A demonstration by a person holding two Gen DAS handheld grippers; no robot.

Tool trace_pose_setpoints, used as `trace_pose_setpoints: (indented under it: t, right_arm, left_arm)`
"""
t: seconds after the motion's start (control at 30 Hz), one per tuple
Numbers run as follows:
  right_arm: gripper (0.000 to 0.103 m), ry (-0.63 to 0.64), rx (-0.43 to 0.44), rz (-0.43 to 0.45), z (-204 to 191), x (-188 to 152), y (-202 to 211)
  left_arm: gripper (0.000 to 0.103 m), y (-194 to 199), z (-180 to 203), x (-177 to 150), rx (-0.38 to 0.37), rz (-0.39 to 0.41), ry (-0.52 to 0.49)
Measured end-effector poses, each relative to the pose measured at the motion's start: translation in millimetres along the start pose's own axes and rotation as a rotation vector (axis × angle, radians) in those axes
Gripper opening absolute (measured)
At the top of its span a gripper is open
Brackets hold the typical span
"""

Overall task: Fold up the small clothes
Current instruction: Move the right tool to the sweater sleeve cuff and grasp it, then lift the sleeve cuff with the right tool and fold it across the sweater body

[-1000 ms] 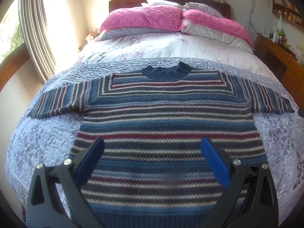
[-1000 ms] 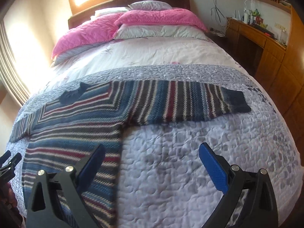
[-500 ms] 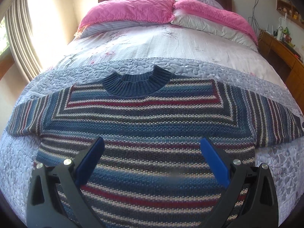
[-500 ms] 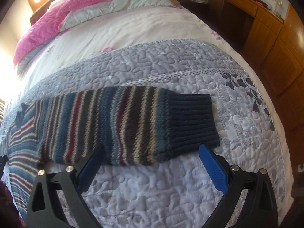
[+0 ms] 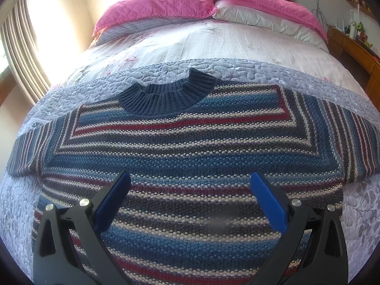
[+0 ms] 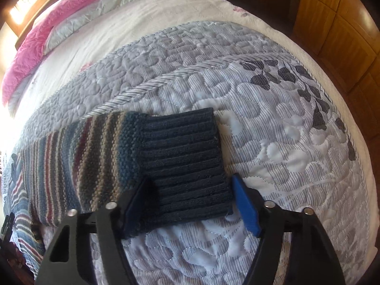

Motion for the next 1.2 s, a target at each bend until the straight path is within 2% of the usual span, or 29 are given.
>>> trace_pose_setpoints:
  t: [0.07, 0.1, 0.13, 0.17, 0.27, 0.4, 0.63, 0.9, 1.03, 1.2]
  right_arm:
    - [0.05, 0.028, -0.024, 0.016, -5, 0, 3]
    - [0.032, 0.036, -0.012, 0.022, -8, 0, 5]
    - [0.018, 0.029, 0.025, 0.02, -12, 0, 8]
    - [0.017, 0.018, 0.033, 0.024, -14, 0, 12]
    - [0.017, 0.029, -0.019, 0.079, -20, 2, 26]
    - [0.017, 0.021, 0.011, 0.171, -41, 2, 63]
    - [0.017, 0.186, 0.088, 0.279, -150, -8, 126]
    - [0.017, 0.364, 0.236, 0.293, -292, -46, 163]
    - [0.017, 0.418, 0.282, 0.26, -350, -64, 154]
    - [0.019, 0.477, 0.279, 0.205, -389, -88, 128]
  left_arm:
    - [0.1, -1, -4, -2, -0.001, -0.006, 0.012]
    - [0.1, -1, -6, -2, 0.0, -0.008, 0.016]
    - [0.1, -1, -9, -2, 0.002, -0.009, 0.017]
    - [0.1, -1, -11, -3, 0.006, -0.008, 0.016]
    - [0.1, 4, -20, -4, 0.017, -0.007, 0.011]
    - [0.1, 12, -43, -3, 0.041, 0.001, 0.027]
    - [0.1, 23, -83, -4, 0.059, 0.002, 0.087]
    - [0.1, 34, -107, -9, 0.06, 0.005, 0.095]
    - [0.1, 36, -114, -13, 0.056, -0.003, 0.096]
    - [0.1, 36, -117, -15, 0.052, -0.007, 0.09]
Point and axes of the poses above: each gripper's, at about its wrist camera, not at the fingertips, and y roughly against the way its jaws point, z to its right, x to its top, the point moved 9 cm from there along -y, roughly the way its jaws point, and after that the axes turned 15 degrees about -x, right-handed, at the moved point
